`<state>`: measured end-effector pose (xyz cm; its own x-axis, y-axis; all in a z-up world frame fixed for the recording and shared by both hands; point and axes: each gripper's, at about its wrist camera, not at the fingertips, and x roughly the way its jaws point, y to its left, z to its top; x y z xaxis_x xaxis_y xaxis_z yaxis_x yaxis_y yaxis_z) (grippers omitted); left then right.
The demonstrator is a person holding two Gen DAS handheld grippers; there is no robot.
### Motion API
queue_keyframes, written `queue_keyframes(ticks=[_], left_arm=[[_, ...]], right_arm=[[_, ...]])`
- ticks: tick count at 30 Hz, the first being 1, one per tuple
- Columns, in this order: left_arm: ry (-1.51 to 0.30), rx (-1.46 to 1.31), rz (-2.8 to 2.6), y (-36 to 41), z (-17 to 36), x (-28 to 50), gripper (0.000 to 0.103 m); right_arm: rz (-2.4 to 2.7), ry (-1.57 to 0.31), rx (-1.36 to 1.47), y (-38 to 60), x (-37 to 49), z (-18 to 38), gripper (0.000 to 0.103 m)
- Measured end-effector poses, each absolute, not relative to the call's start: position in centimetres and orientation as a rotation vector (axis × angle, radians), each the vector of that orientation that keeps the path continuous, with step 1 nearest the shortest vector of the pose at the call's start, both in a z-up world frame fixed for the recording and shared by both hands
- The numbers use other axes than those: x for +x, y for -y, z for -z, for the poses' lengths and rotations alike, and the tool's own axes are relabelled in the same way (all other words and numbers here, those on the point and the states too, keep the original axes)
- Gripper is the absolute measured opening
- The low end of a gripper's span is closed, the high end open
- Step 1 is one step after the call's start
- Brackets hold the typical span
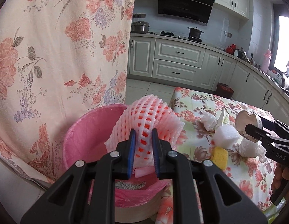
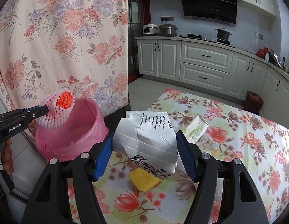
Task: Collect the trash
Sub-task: 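Carry the foam net and paper bag to the pink bin and release both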
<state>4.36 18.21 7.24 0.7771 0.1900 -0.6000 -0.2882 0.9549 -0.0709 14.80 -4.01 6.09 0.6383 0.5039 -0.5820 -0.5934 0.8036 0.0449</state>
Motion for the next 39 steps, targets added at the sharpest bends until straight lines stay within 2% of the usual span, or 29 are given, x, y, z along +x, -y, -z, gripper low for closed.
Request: queue_keyframes(ticks=[23, 37, 39], left_arm=[[-0.608, -0.217, -0.375, -24.5, -6.9, 2.0, 0.017], [-0.596, -0.233, -0.403, -26.1, -7.3, 2.4, 0.018], [-0.595, -0.234, -0.403, -26.2, -7.3, 2.6, 0.018]], right_arm=[[-0.825, -0.603, -0.253, -9.9, 14.3, -7.7, 0.065], [-0.859, -0.608, -0.288, -14.0, 15.6, -7.3, 0.068], [-0.855, -0.597, -0.298, -14.3, 15.7, -7.4, 0.078]])
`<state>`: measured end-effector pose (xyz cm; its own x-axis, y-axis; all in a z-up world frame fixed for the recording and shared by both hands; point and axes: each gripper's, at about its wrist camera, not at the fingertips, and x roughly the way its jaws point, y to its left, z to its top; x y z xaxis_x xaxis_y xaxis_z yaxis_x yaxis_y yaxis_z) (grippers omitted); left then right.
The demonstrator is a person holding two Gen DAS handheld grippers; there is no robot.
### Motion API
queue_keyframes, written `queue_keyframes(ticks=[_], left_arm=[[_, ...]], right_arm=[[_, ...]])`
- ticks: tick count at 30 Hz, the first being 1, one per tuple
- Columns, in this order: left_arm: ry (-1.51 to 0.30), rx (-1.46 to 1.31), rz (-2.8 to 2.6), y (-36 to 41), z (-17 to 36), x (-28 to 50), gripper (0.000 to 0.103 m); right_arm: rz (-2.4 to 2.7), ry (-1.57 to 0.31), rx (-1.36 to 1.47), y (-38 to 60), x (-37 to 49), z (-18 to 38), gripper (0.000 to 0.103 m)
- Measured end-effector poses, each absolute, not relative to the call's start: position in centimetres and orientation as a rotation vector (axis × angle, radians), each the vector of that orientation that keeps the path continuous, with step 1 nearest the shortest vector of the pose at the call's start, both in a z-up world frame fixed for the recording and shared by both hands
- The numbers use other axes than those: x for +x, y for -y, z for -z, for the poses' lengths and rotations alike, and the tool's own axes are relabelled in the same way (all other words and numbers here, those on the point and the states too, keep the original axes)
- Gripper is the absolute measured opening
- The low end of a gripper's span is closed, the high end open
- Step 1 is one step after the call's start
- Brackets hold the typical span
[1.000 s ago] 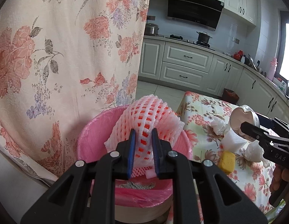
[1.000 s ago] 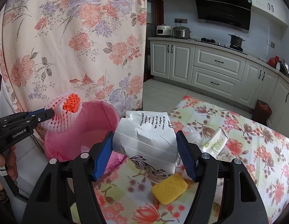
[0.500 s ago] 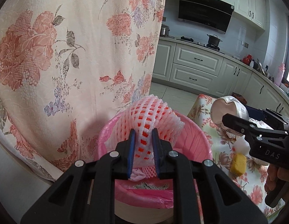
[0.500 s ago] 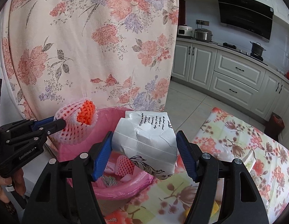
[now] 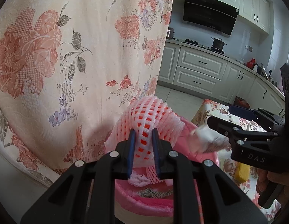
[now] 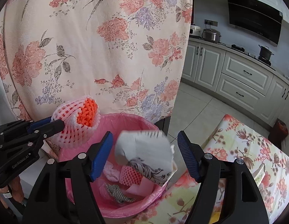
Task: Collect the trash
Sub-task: 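Carry the foam net and paper bag to the pink bin and release both, then move both open tools back over the table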
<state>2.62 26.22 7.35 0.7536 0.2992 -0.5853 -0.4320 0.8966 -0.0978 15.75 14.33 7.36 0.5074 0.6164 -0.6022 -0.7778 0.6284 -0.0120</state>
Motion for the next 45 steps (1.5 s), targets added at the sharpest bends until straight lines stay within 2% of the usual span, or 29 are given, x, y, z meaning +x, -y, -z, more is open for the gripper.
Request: queue_keyframes(ticks=[10, 13, 14, 15, 19, 30, 45], left_arm=[[-0.609, -0.241, -0.4, -26.2, -6.8, 3.6, 0.018], [-0.599, -0.239, -0.406, -26.3, -6.8, 4.3, 0.026], [-0.596, -0.242, -0.413, -26.4, -6.7, 4.5, 0.038], [-0.596, -0.247, -0.412, -26.5, -6.6, 4.7, 0.042], [-0.613, -0.245, -0.424, -26.6, -6.3, 5.2, 0.046], [-0.617, -0.258, -0.421, -26.1, -6.1, 3.4, 0.046], [-0.614, -0.222, -0.312, -20.0, -6.5, 3.6, 0.055]], right_arm=[[-0.802, -0.608, -0.275, -12.1, 16.6, -6.8, 0.08], [-0.791, -0.613, -0.266, -11.2, 16.7, -6.7, 0.08], [-0.789, -0.613, -0.265, -10.9, 16.7, -6.7, 0.08], [-0.788, -0.613, -0.265, -10.7, 16.6, -6.6, 0.08], [-0.78, -0.613, -0.261, -9.9, 16.7, -6.5, 0.08], [-0.718, -0.593, -0.24, -5.3, 16.1, -6.4, 0.08], [-0.558, -0.611, -0.185, 5.3, 15.9, -4.7, 0.082]])
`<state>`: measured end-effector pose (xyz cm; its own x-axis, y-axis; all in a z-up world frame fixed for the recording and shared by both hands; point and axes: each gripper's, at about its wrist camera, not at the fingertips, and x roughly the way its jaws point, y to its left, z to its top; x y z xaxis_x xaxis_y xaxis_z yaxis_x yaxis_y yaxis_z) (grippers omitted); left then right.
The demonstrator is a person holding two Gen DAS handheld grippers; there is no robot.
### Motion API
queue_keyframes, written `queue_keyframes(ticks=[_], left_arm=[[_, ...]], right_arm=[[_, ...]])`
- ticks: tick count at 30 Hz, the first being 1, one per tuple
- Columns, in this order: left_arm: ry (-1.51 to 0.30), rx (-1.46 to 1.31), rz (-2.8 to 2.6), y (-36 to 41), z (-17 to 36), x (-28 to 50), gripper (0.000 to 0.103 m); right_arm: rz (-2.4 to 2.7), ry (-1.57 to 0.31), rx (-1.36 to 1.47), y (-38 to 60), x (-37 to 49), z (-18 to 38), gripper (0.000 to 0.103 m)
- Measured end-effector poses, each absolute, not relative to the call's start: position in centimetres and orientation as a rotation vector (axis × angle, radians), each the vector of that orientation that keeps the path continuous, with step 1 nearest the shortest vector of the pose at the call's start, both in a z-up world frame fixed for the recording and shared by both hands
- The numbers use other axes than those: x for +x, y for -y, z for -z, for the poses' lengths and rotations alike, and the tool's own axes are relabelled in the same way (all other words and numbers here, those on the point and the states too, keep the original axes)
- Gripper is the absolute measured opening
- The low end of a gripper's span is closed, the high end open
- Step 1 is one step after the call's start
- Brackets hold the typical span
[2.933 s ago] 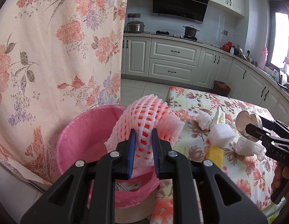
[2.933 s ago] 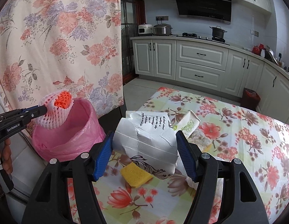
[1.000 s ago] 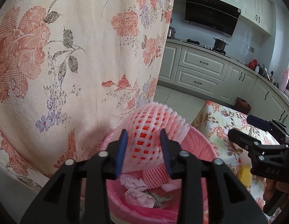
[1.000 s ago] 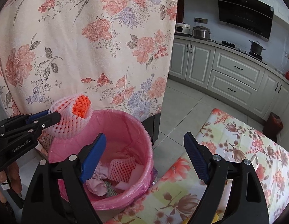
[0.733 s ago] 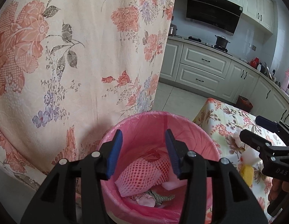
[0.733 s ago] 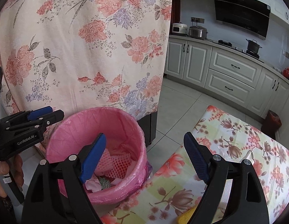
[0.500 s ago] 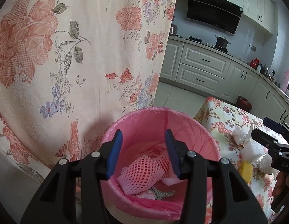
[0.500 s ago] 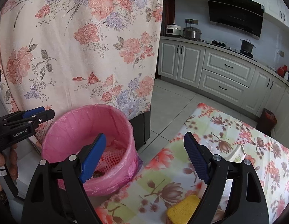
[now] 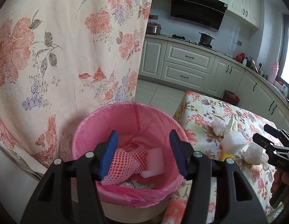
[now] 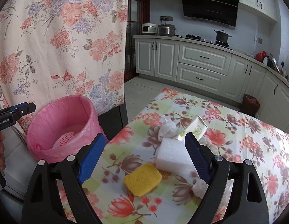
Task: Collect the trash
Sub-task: 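Move both open tools back over the table, then grasp the yellow sponge with the left tool while the right tool grasps the white plastic bag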
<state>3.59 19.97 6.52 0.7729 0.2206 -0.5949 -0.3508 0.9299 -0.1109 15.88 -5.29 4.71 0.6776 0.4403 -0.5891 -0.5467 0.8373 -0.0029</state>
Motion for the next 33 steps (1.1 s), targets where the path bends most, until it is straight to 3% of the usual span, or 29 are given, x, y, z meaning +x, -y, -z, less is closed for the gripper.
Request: queue_keyframes(ticks=[14, 33], left_arm=[[-0.647, -0.164, -0.219, -13.9, -6.4, 5.6, 0.056], [-0.719, -0.104, -0.009, -5.3, -2.2, 9.9, 0.058]], right_arm=[[-0.446, -0.644, -0.157, 13.3, 16.8, -2.6, 0.083], [-0.377, -0.729, -0.154, 18.5, 18.7, 1.9, 0.084]])
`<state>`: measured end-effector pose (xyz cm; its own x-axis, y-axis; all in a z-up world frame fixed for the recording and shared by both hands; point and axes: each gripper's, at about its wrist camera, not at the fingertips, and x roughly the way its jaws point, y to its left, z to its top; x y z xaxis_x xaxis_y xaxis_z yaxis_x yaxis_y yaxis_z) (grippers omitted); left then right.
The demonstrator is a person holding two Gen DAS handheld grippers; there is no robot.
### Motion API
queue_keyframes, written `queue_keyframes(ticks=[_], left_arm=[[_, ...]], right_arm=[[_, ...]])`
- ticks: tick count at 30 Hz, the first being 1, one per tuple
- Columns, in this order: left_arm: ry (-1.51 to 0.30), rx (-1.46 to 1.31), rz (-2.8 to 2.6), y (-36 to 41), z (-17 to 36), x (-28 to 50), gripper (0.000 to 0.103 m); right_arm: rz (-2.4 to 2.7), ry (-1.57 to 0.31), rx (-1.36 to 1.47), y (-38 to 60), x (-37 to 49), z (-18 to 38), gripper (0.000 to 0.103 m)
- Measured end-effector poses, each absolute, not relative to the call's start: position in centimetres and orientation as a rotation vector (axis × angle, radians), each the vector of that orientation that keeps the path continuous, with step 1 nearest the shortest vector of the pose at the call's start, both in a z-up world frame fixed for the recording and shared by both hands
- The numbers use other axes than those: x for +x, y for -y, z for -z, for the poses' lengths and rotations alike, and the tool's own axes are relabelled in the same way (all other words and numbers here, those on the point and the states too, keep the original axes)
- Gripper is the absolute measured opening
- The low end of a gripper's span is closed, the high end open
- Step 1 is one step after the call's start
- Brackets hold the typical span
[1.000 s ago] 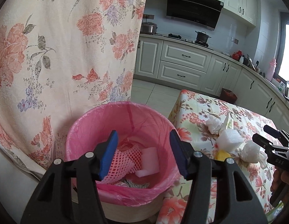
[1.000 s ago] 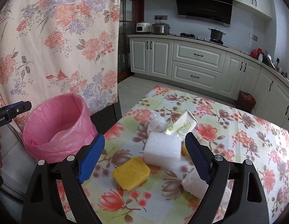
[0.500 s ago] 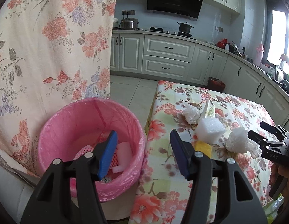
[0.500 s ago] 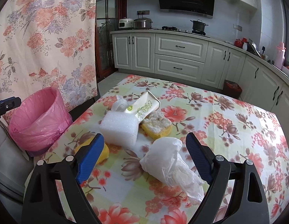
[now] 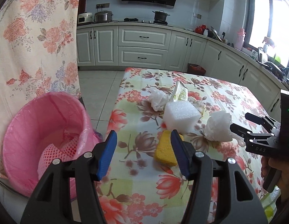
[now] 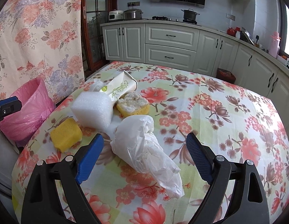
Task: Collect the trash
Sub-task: 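Grasp the yellow sponge with the left tool while the right tool grasps the white plastic bag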
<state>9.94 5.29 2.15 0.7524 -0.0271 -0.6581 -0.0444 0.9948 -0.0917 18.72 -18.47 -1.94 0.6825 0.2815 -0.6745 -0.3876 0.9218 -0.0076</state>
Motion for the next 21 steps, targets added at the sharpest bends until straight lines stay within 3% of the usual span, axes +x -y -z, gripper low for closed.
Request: queue_keyframes(ticks=[21], left_arm=[[-0.88, -0.07, 0.103, -0.4, 4.3, 14.9, 0.058]], right_arm=[[-0.45, -0.81, -0.216, 17.5, 20.8, 4.7, 0.082]])
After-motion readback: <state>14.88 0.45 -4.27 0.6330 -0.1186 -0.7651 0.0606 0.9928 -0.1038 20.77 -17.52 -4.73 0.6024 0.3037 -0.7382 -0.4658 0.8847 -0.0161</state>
